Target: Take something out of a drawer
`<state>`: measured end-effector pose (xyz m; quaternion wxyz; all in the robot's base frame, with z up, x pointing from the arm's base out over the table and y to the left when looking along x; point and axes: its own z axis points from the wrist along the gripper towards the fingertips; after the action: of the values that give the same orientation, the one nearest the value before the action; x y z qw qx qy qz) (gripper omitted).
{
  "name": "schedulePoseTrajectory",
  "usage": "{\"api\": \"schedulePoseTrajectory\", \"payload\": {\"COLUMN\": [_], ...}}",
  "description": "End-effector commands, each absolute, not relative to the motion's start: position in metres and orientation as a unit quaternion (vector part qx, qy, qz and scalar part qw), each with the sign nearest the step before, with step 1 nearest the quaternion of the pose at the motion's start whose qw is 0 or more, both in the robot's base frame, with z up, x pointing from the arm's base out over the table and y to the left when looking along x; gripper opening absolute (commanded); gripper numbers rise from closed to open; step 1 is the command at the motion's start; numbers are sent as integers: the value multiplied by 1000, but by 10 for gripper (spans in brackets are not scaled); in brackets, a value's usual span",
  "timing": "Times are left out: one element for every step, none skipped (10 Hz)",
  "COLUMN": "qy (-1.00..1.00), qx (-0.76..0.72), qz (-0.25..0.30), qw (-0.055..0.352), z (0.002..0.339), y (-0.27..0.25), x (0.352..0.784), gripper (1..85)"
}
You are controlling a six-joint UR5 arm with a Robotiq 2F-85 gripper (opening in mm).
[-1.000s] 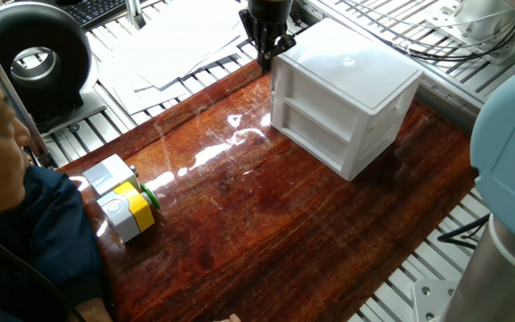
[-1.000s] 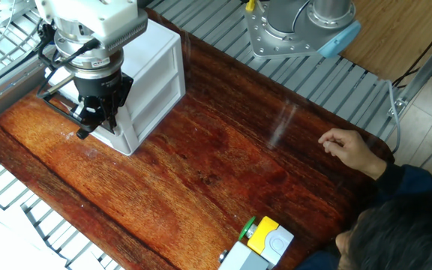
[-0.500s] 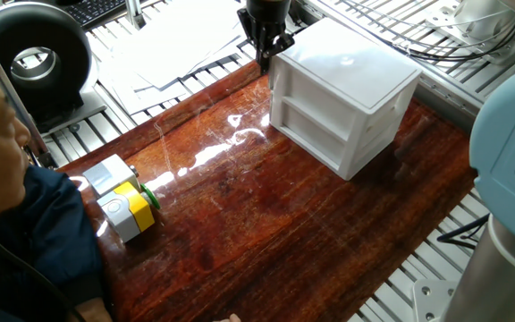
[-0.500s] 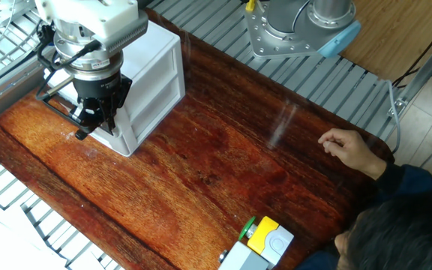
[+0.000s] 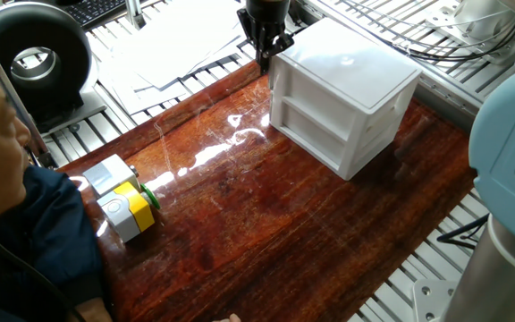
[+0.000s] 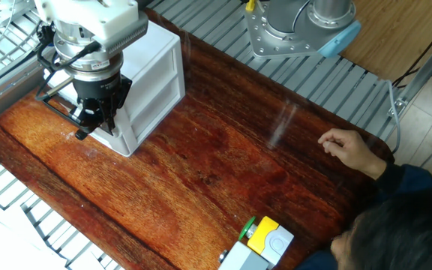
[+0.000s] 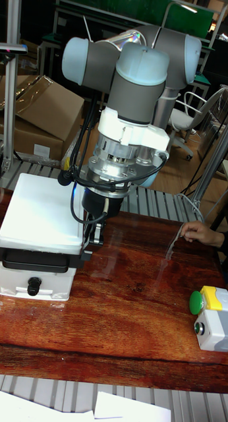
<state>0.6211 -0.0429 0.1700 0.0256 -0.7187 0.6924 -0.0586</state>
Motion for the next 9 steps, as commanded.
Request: {"api": "schedulePoseTrajectory", "payload": {"qy": [698,698,700,702,703,708,713,716,720], "qx": [-714,-713,-712,-710,-709,-704,-699,-696,-693], "qz": [-53,-54,-53,-51,-51,-51,-48,-45,-40], "qw": [24,23,22,25,25,27,28,26,26], "z": [172,174,174,173,172,172,172,172,172], "y": [-40,-37,-35,-34,-35,-35,-33,-33,-31], "x": [622,626,627,627,626,626,625,623,622], "gripper": [10,10,10,10,10,10,10,10,10]}}
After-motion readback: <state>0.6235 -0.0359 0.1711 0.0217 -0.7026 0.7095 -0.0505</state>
